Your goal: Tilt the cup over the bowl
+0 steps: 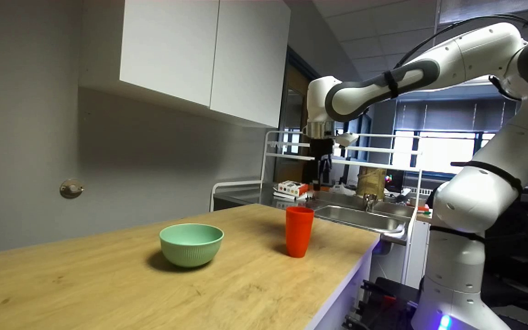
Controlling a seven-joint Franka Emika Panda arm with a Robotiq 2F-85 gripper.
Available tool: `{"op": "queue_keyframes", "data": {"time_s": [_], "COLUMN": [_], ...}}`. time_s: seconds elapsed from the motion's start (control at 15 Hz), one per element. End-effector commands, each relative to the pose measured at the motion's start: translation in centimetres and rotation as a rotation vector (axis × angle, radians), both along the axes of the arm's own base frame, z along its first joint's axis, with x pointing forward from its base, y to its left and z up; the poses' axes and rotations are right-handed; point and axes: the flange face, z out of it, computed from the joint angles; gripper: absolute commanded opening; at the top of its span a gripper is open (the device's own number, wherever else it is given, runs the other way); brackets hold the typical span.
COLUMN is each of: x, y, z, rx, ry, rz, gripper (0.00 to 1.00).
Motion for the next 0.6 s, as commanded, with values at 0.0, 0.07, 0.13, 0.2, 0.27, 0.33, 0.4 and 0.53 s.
{"op": "queue_keyframes", "data": {"time_s": [0.0,0.07,0.13,0.2,0.27,0.33,0.4,0.53], "x": [-0.4,-0.5,-0.5,-0.6,-0.5,-0.3,-0.2,0.3], "y": [3.5,4.5,5.6,6.6,7.6,8.6,9.3,10.4], "z": [-1.5,-1.8,-2.2,-2.4,-2.6,-2.8,-3.1,-4.0], "rx": [0.031,0.04,0.049,0.058,0.063,0.068,0.067,0.066], "ry": [-0.015,-0.018,-0.027,-0.037,-0.047,-0.057,-0.064,-0.069], "rz": [-0.028,-0.031,-0.034,-0.035,-0.035,-0.034,-0.032,-0.031], "gripper": [1.0,1.0,1.0,1.0,1.0,1.0,1.0,1.0]}}
